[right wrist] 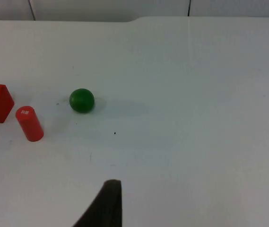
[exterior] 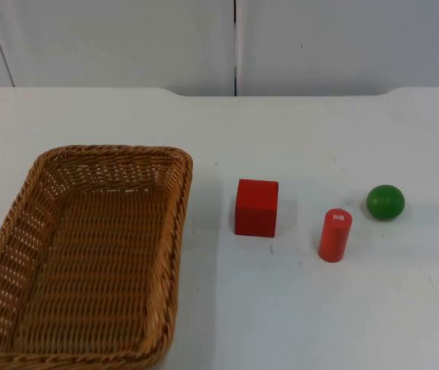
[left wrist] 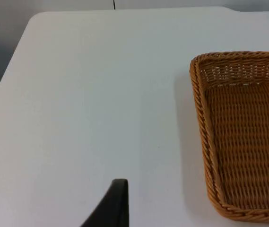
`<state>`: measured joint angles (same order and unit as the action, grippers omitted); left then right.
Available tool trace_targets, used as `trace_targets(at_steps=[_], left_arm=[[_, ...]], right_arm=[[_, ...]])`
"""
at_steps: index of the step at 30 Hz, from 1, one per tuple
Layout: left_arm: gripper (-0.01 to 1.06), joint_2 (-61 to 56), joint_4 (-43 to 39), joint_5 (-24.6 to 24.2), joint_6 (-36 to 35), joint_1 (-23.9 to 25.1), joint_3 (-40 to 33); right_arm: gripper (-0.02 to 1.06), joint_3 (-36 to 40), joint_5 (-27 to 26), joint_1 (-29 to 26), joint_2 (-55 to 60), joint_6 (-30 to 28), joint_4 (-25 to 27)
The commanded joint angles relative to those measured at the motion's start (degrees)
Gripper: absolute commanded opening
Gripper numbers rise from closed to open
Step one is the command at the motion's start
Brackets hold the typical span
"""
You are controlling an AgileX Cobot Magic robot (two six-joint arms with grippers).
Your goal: Pick up the basket with the left hand and place the object to the left of the red cylinder into the basket with the right hand.
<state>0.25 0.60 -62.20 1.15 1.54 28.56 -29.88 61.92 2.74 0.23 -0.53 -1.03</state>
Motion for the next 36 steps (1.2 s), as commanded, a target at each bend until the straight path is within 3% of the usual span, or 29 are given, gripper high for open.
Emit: trace_targets(at_steps=[1,12,36], left_arm=[[1.05,-0.2,1.1,0.7,0.1,-0.3,-0.2],[1.05,0.0,3.3,5.4,0.1,-0.3,2.7],[1.05,14.2,5.7,14.3,0.1,-0.3,6.1]], right_arm=[[1.05,0.4,-0.1,-0.2,-0.2,-0.1,0.1],[1.05,0.4,-0.1,-0.2,-0.2,-0.1,-0.1],[1.05,0.4,-0.1,-0.2,-0.2,-0.1,-0.1]])
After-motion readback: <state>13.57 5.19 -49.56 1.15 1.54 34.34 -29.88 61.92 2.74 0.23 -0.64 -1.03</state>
